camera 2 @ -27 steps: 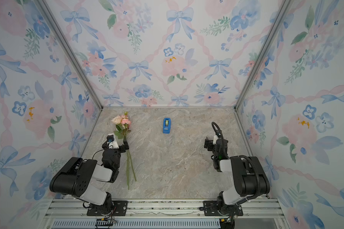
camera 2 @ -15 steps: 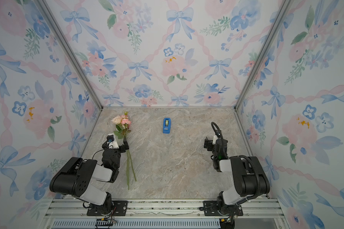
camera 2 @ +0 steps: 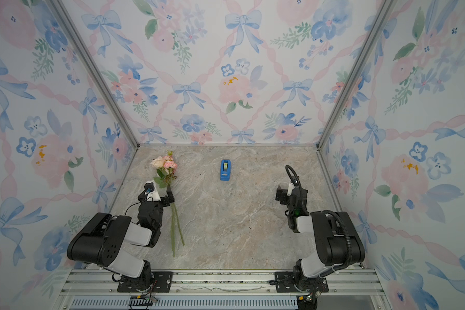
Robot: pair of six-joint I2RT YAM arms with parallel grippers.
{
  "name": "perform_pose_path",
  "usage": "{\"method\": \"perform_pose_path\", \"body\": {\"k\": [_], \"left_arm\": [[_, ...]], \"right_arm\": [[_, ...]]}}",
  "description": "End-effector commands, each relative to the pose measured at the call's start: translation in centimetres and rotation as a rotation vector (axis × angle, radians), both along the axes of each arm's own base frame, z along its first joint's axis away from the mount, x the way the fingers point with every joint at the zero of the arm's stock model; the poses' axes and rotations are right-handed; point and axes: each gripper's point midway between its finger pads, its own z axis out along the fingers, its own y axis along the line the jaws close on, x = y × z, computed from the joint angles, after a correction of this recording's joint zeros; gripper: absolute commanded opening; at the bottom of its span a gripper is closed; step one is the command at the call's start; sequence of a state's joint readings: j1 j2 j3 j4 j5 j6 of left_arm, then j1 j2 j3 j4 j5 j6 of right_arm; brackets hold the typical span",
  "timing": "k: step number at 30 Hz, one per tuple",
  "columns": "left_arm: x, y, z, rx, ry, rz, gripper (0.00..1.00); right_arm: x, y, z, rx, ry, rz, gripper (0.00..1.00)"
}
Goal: Wrap bouquets with tape
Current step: Pick up the unwrapped bouquet from the center of the board.
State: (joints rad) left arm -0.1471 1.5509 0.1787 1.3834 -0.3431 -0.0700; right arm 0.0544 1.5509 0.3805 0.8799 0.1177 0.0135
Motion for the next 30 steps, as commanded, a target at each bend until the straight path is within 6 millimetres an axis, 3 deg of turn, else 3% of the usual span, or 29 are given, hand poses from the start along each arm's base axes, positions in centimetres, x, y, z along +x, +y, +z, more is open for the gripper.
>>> {"method": "perform_pose_path", "body": {"k": [1,7,10,12,15,16,19,21,24,30], "left_arm": [[0.0,0.2,-0.2,0.013,0.003,0.000,0.98],[-0.1,0.5,0.2,0.012,-0.005,0.030,0.98],[-1.1,0.9,2.3,0.033,-0.041,0.102,0.98],[-2.2,1.2,4.4,0.043,-0.078,0.174,0.98],[-3.2,2.2,6.4,-0.204,-0.150,0.240,0.98],[-3.3,2.4,6.4,-0.317,-0.155,0.236,0.98],[-2.6,0.8,7.3,-0.463,-0.166,-0.011,0.98],[-2.1,1.3,7.0,-0.570,-0.142,-0.020,0.97],[0.3,0.9,5.1,-0.565,0.114,0.011,0.88],[2.5,-1.8,1.7,-0.506,0.502,-0.008,0.77]], "right_arm": [[0.6,-0.1,1.1,-0.012,-0.037,-0.001,0.97],[0.5,0.7,1.8,-0.040,-0.043,0.023,0.97],[-0.4,2.1,4.2,-0.130,-0.039,0.031,0.97],[-1.0,2.6,6.9,-0.145,-0.059,0.001,0.97],[-2.1,1.1,9.6,0.059,0.000,-0.139,0.97],[-2.8,-0.1,9.7,0.160,0.082,-0.216,0.97],[-4.5,-3.3,8.2,0.347,0.239,-0.412,0.97],[-4.4,-3.7,7.5,0.419,0.250,-0.394,0.97],[-4.7,-3.2,7.8,0.444,0.236,-0.353,0.97],[-5.0,2.0,7.9,0.382,0.271,-0.127,0.97]]}}
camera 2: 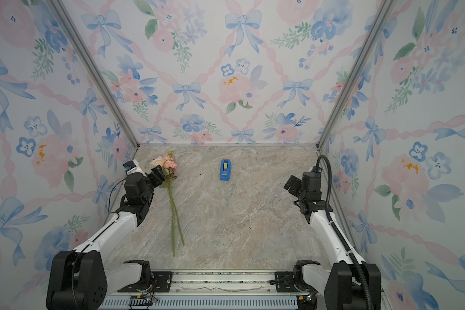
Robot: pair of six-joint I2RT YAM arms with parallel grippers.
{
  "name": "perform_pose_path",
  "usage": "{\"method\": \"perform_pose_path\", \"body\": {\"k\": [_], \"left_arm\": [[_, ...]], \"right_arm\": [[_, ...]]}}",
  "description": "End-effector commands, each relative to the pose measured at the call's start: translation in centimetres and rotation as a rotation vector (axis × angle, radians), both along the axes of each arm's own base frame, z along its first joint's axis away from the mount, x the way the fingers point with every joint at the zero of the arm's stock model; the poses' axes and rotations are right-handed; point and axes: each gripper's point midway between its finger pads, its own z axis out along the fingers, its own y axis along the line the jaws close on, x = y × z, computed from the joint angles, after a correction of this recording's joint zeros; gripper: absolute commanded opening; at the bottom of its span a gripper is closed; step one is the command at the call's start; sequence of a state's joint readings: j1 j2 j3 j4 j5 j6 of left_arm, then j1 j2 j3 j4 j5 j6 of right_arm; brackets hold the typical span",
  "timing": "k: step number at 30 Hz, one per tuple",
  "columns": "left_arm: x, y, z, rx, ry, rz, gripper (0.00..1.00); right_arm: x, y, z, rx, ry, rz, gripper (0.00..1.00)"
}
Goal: Wrap bouquets with tape
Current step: Pick up the unwrapped bouquet from the center of the board.
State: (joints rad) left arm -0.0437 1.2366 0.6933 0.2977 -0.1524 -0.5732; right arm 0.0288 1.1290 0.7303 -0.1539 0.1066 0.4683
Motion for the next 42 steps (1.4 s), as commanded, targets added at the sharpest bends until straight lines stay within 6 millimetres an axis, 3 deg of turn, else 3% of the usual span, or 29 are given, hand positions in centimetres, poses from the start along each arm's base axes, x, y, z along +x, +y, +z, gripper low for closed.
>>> {"method": "perform_pose_path", "body": {"k": [1,7,14,20,26,36,42], "left_arm": [[-1.9,-2.6,-6.6,-0.004,0.347,-0.109,0.77],[-1.6,-4.1,-10.9,0.099,0.539,-0.111,0.66],[-1.0,-1.2,-13.3,0.224,0.631,0.019,0.66],[-0.5,-1.7,-16.1,0.212,0.705,-0.020,0.61],[-0.4,-1.3,-17.0,0.205,0.730,-0.023,0.58],[-0.4,-1.3,-19.6,0.184,0.795,-0.051,0.44],[-0.5,-1.9,-20.8,0.139,0.824,-0.104,0.25]], "right_arm": [[-1.3,3.7,-0.3,-0.030,0.036,0.138,0.97],[-2.5,7.1,-1.1,-0.129,0.019,0.231,0.97],[-2.6,9.4,-1.7,-0.104,-0.011,0.296,0.97],[-2.5,10.4,-1.9,-0.081,-0.013,0.328,0.99],[-2.5,11.1,-2.4,-0.067,-0.014,0.352,0.99],[-2.6,12.5,-2.3,-0.082,-0.030,0.396,0.99],[-2.9,13.7,-1.9,-0.154,-0.040,0.429,0.98]]}}
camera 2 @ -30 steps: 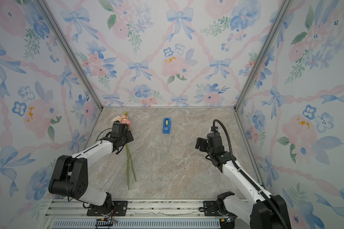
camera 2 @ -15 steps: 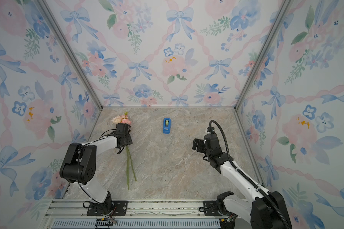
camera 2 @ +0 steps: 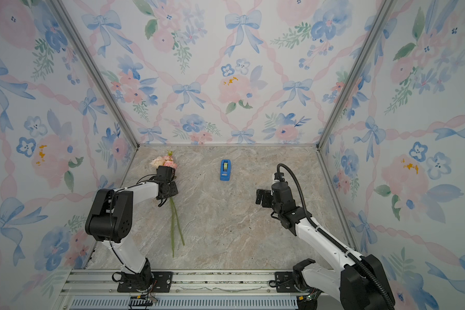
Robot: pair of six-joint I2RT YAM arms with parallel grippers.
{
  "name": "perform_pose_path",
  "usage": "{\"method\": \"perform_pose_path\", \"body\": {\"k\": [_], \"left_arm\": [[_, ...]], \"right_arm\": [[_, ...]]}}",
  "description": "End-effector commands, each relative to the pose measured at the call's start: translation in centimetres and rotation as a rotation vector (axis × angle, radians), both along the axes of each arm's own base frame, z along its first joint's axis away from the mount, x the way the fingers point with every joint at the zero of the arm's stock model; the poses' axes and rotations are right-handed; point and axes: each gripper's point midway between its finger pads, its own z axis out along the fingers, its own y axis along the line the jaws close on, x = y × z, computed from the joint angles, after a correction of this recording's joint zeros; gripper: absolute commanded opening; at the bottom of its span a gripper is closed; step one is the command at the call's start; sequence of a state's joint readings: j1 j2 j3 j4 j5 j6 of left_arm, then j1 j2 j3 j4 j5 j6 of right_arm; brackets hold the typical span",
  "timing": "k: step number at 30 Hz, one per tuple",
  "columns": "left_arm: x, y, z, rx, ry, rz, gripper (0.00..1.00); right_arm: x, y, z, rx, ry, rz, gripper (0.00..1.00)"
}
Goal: Wrap bouquets with tape
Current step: Pick up the unwrapped bouquet from the center of the board.
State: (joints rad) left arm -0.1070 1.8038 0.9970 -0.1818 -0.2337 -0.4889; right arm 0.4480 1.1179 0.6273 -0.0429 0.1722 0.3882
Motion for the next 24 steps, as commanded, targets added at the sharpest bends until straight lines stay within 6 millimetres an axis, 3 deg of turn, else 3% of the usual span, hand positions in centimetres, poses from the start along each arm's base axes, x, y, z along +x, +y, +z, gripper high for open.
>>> {"method": "perform_pose_path", "body": {"k": [1,6,9,13,16,18,21,24], "left_arm": [[-1.2,-0.5,-2.3,-0.043,0.086,-0.028,0.19],[-1.0,-0.5,-2.5,-0.053,0.090,-0.026,0.11],[-0.8,-0.4,-1.1,-0.048,0.055,-0.031,0.03],[0.3,-0.8,3.1,-0.035,-0.049,-0.075,0.00],[1.0,-2.3,7.2,0.004,-0.141,-0.158,0.00],[1.4,-4.4,9.9,0.062,-0.198,-0.258,0.00],[1.8,-10.0,13.6,0.171,-0.264,-0.507,0.00],[0.4,-16.2,16.3,0.325,-0.320,-0.824,0.00]], "right_arm": [[-0.2,0.8,0.1,-0.067,-0.021,0.026,0.98],[-0.6,1.8,0.6,-0.079,-0.043,0.065,0.97],[-0.8,1.8,1.1,-0.070,-0.061,0.069,0.97],[-1.2,1.6,2.0,-0.052,-0.100,0.066,0.97],[-1.6,1.0,2.9,-0.042,-0.140,0.045,0.97],[-1.9,0.3,3.5,-0.040,-0.168,0.019,0.97],[-2.4,-1.5,4.6,-0.040,-0.219,-0.056,0.97],[-3.3,-4.3,5.6,-0.057,-0.270,-0.173,0.97]]}}
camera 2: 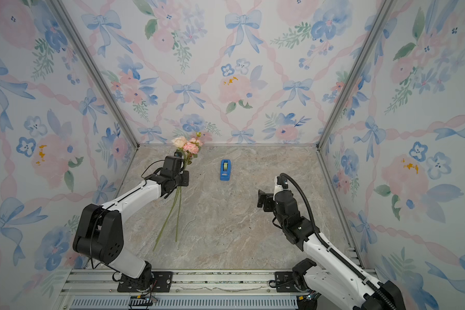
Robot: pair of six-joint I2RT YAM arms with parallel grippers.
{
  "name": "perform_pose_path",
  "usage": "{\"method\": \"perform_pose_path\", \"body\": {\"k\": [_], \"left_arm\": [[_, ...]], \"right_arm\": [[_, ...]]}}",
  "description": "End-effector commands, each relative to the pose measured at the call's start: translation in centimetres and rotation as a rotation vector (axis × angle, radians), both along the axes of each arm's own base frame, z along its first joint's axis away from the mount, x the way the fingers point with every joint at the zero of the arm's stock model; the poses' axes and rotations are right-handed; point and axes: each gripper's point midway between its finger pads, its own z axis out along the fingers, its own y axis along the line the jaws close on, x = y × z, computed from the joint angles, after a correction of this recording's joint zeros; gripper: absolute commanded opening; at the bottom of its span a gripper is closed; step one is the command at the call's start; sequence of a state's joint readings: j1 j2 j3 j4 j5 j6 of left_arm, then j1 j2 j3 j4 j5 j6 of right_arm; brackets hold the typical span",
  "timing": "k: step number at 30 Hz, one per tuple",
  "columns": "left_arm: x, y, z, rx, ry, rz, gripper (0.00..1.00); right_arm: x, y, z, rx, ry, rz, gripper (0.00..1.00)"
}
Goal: Wrap bouquets with tape
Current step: Pick up the unwrapped bouquet from the center of the board, then place the unwrapped bouquet at the center of the board.
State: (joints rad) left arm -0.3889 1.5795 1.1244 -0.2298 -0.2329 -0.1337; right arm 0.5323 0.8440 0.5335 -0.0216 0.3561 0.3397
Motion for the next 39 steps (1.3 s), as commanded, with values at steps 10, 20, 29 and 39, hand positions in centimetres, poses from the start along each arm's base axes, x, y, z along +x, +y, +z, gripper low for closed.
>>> {"method": "perform_pose_path", "body": {"k": [10,20,29,39], "left_arm": [[-4.8,-14.4,1.2,0.597,-0.180,-0.924,0.00],[-4.4,-20.8,-4.4,0.571,-0.166,-1.272,0.00],[-2.0,-22.6,-7.3,0.494,-0.154,-1.353,0.00],[-1.4,-22.0,-10.3,0.415,-0.081,-1.350,0.09]], "right_arm": [[-6.9,-14.6,3.4,-0.001,-0.153,-0.648,0.97],[-8.6,-16.4,3.6,0.065,-0.202,-0.705,0.97],[-7.0,-15.0,2.9,0.051,-0.166,-0.645,0.97],[-5.8,-13.8,2.2,0.047,-0.148,-0.586,0.97]]}}
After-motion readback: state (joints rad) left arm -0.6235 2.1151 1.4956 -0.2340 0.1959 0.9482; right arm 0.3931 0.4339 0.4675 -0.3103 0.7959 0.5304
